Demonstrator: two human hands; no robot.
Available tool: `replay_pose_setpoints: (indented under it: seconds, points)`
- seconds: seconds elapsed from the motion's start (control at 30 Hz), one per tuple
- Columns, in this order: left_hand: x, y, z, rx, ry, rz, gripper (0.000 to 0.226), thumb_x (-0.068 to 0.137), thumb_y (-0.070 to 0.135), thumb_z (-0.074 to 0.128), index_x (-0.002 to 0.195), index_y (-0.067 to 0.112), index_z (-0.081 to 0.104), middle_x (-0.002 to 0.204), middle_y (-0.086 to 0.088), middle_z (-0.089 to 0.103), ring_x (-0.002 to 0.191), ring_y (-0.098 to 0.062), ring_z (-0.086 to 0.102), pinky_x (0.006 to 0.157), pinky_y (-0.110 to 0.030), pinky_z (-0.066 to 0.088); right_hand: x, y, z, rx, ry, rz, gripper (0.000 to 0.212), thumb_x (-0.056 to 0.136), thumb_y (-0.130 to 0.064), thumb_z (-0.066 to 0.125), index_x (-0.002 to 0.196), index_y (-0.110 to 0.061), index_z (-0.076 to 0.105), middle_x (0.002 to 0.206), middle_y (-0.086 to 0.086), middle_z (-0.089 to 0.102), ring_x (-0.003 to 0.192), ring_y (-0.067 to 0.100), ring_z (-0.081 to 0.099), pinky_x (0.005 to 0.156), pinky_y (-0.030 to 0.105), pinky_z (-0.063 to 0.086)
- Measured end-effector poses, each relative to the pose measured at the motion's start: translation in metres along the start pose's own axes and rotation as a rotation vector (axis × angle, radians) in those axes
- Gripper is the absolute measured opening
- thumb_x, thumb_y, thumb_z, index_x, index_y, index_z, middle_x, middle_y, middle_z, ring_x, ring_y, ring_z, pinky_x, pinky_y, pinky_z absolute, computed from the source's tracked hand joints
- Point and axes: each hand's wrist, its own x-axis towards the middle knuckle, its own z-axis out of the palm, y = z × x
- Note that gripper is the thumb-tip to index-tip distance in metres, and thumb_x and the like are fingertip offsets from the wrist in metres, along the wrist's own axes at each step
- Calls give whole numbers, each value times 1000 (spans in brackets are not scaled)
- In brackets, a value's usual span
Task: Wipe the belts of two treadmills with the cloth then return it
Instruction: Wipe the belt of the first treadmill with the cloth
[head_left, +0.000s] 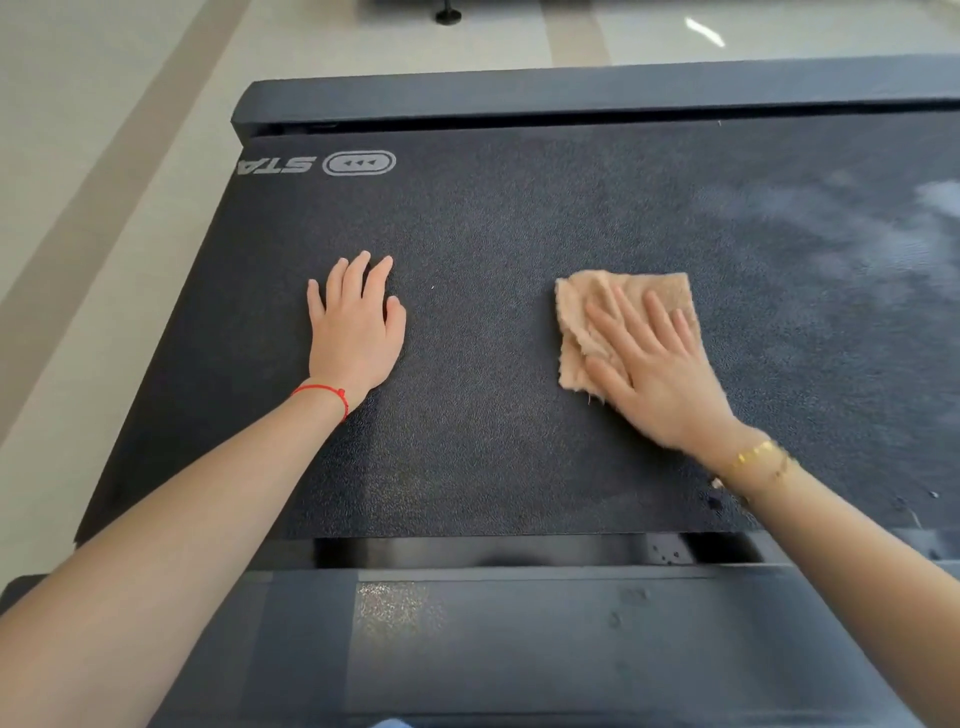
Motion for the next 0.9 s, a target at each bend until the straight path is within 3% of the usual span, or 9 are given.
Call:
replay_pose_setpoints:
  seconds: [0.13, 0.37, 0.47, 0.6, 0.7, 0.77, 0.9]
  points:
    - [0, 2, -1, 5, -6, -5, 50, 103, 27, 35, 151, 18, 33, 159, -8, 28, 148, -28, 19, 121, -56, 10, 20, -18, 2, 3, -2, 34, 60, 102, -54, 21, 158, -36, 7, 165, -13, -6, 153, 27, -9, 123, 45, -8]
    - [-2, 1, -4, 20, -32, -1, 50, 104, 26, 34, 153, 17, 30, 160, -10, 25, 149, -29, 17, 120, -57, 11, -59, -74, 15, 26, -100, -351, 60, 100, -58, 16, 157, -38, 8, 165, -14, -2, 153, 23, -11, 123, 42, -8]
    - [-3, 10, -4, -17, -52, -53, 50, 104, 25, 33, 153, 16, 29, 161, -10, 23, 150, -31, 13, 119, -61, 8, -81, -59, 14, 40, -75, -243, 60, 100, -59, 16, 157, -41, 6, 165, -17, -4, 153, 19, -12, 124, 42, -5]
    - [-12, 42, 0, -75, -80, -42, 50, 103, 26, 33, 152, 17, 29, 162, -8, 20, 150, -31, 8, 117, -65, 3, -89, -28, 8, 24, -30, 57, 64, 95, -65, 10, 155, -43, 4, 163, -18, -7, 153, 20, -12, 123, 40, -7]
    - [-16, 68, 5, -91, -97, 14, 51, 102, 27, 33, 153, 19, 27, 162, -7, 18, 151, -30, 7, 116, -67, 2, -82, -21, 4, 46, -10, 241, 62, 100, -59, 21, 156, -40, 6, 165, -14, -8, 153, 23, -12, 123, 42, -8]
    - [-17, 84, 7, -95, -94, 73, 52, 102, 27, 33, 153, 19, 26, 162, -7, 19, 151, -30, 8, 116, -67, 2, -84, -30, 4, 38, -33, 212, 60, 101, -55, 20, 156, -40, 3, 164, -15, -10, 153, 25, -13, 123, 45, -7]
    - [-13, 114, 8, -124, -100, 144, 53, 102, 27, 34, 153, 19, 27, 162, -7, 20, 151, -30, 9, 115, -68, 2, -108, -48, 10, 9, -124, -69, 60, 101, -57, 14, 157, -40, 0, 165, -16, -8, 152, 23, -14, 124, 46, -5]
